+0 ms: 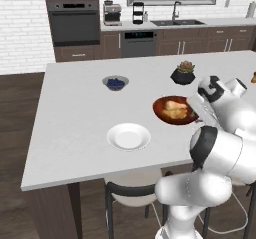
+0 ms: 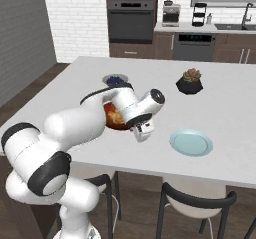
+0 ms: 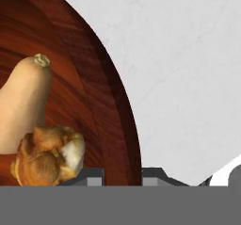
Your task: Pick the chicken drumstick and squash from their plates and place them in the bowl. Then put the bowl in the fridge.
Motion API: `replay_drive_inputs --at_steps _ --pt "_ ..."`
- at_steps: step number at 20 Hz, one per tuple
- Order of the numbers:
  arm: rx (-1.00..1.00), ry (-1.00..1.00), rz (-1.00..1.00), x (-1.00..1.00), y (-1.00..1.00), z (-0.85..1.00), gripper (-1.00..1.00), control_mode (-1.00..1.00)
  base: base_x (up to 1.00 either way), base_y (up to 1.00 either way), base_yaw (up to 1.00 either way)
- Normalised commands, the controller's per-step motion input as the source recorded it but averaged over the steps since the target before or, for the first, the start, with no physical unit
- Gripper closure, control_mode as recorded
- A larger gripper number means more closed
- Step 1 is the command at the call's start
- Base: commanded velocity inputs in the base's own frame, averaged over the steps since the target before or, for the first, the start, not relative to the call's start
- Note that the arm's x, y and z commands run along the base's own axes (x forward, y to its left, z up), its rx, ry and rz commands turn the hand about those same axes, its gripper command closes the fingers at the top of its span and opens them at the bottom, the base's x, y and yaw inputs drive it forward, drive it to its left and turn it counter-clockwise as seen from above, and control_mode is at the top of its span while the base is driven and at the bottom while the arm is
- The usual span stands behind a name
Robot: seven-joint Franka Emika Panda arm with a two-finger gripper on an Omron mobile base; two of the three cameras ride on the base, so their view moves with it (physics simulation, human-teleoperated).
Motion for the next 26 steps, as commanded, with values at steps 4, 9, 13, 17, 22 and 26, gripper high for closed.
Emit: replay_drive_inputs --at_steps 4,9,13,17,22,26 --pt "-0.07 0.01 -0.05 -0.64 0.92 0.99 1.00 -1.00 0.00 0.00 0.00" --pt "-0.15 -0.14 -0.19 -0.44 0.75 0.78 1.00 -1.00 0.00 0.00 0.00" --pt "0.00 0.00 -0.39 -0.42 0.42 0.65 1.00 -1.00 0.00 0.00 0.00" --pt "-0.01 -0.03 -0.31 -0.49 0.28 0.70 1.00 -1.00 0.00 0.00 0.00" --pt "0.02 0.01 -0.11 -0.62 0.06 0.49 1.00 -1.00 0.00 0.00 0.00" --pt "0.12 0.08 -0.05 -0.70 0.00 0.34 1.00 -1.00 0.00 0.00 0.00"
